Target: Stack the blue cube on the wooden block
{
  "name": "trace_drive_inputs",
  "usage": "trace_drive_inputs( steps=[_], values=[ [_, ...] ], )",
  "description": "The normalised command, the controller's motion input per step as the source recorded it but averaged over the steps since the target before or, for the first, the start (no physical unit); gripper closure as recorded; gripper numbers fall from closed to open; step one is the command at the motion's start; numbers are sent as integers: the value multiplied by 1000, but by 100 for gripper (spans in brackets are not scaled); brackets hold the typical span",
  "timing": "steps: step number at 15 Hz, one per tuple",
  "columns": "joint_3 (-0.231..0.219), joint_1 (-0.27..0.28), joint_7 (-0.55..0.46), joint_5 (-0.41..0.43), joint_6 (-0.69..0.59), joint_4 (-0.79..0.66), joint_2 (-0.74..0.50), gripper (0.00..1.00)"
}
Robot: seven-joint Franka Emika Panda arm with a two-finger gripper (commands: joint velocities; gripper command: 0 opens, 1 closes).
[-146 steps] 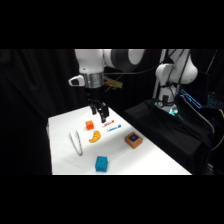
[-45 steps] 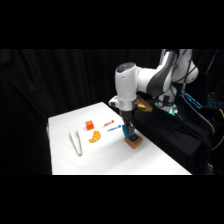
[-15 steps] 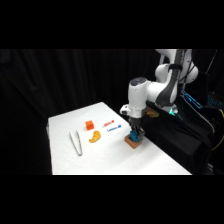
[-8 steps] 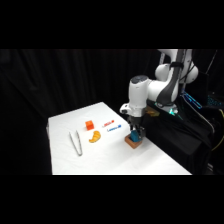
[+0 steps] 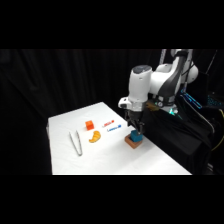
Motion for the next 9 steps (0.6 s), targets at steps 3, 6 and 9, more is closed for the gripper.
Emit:
trace_drive_inputs(
  steps=[3,6,9],
  values=[
    [73,-106,83,-149,-420,322,-116,0],
    [32,-136,37,-115,-424,414,11,0],
    [5,-115,-93,-13,-471,468,112,0]
  ],
)
